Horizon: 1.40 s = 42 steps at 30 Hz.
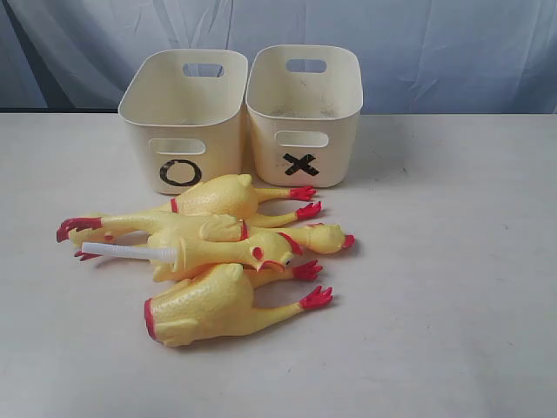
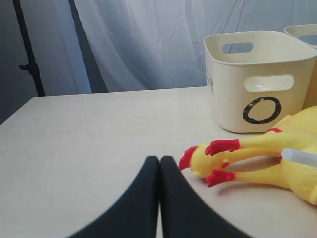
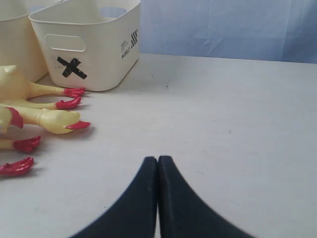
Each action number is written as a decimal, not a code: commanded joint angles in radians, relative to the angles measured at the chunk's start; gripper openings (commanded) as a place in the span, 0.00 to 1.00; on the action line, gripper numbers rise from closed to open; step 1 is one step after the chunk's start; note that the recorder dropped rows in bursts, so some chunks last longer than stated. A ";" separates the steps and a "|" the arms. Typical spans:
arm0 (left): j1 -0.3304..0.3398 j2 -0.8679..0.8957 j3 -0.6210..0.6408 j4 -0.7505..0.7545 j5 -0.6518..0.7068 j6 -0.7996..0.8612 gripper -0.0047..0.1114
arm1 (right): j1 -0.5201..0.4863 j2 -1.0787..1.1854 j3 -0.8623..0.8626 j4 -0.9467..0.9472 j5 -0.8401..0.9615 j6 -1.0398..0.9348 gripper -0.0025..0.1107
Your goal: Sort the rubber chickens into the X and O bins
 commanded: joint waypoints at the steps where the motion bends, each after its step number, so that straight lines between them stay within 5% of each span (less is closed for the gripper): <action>1: 0.007 -0.003 0.004 0.000 0.001 -0.005 0.04 | -0.005 0.000 0.001 0.001 -0.010 -0.001 0.01; 42: 0.007 -0.003 0.004 0.000 0.001 -0.005 0.04 | -0.005 0.000 0.001 0.016 -0.068 -0.001 0.01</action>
